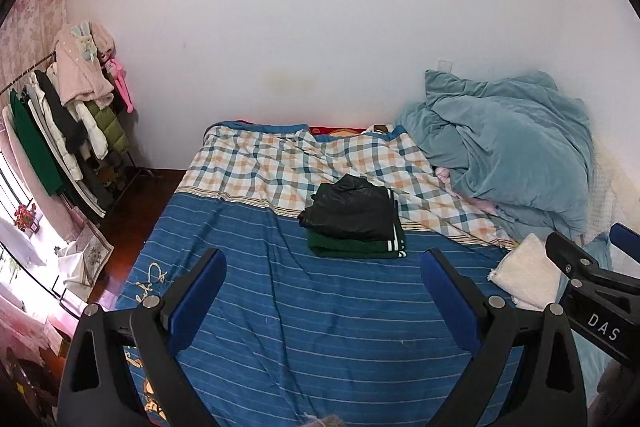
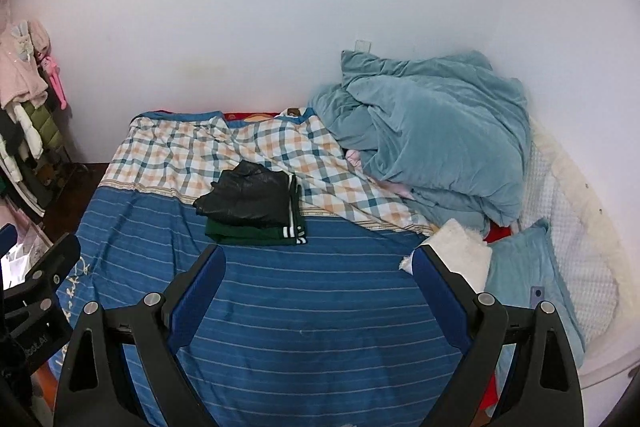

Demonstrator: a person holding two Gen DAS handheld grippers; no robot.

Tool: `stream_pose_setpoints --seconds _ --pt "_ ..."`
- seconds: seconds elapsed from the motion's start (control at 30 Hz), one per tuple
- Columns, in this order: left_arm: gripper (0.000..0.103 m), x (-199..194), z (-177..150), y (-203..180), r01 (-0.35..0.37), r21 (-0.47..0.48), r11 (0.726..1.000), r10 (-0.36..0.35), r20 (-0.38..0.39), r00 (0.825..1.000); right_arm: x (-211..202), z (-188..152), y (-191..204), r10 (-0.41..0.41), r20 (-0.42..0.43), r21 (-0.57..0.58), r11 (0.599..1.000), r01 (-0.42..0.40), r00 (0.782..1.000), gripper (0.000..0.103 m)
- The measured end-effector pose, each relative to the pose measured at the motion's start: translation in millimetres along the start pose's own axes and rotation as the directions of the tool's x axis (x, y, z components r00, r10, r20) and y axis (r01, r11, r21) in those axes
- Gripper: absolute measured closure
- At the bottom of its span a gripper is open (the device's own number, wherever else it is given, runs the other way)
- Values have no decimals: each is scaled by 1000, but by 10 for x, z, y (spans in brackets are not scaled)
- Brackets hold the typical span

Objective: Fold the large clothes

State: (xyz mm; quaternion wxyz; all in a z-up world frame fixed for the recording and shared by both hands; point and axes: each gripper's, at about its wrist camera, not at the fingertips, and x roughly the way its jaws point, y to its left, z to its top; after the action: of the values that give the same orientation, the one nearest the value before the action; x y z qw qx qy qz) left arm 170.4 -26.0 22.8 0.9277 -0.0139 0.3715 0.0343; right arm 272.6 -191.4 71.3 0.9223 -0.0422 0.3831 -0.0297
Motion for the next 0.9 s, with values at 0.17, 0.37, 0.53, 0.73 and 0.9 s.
stream_pose_setpoints --seconds 0.17,0.37,0.53,0.73,0.9 --pt "4 -76 -12 -23 -8 -14 1000 8 2 1000 -149 -1 -41 -15 23 -11 1000 15 1000 6" --pt "2 -114 -49 -85 7 6 1000 -7 -2 1000 -214 -19 -65 -9 28 -5 1000 9 1000 4" --pt "1 -193 -25 -33 -8 -9 1000 8 25 1000 -232 12 -67 -9 40 -2 1000 10 999 4" --pt "1 -236 -15 33 -22 -24 999 23 36 999 -261 -3 -49 -7 40 3 1000 7 999 4" --pt "1 -237 -21 41 -23 -25 999 24 30 999 -259 24 -36 -1 42 5 1000 0 999 3"
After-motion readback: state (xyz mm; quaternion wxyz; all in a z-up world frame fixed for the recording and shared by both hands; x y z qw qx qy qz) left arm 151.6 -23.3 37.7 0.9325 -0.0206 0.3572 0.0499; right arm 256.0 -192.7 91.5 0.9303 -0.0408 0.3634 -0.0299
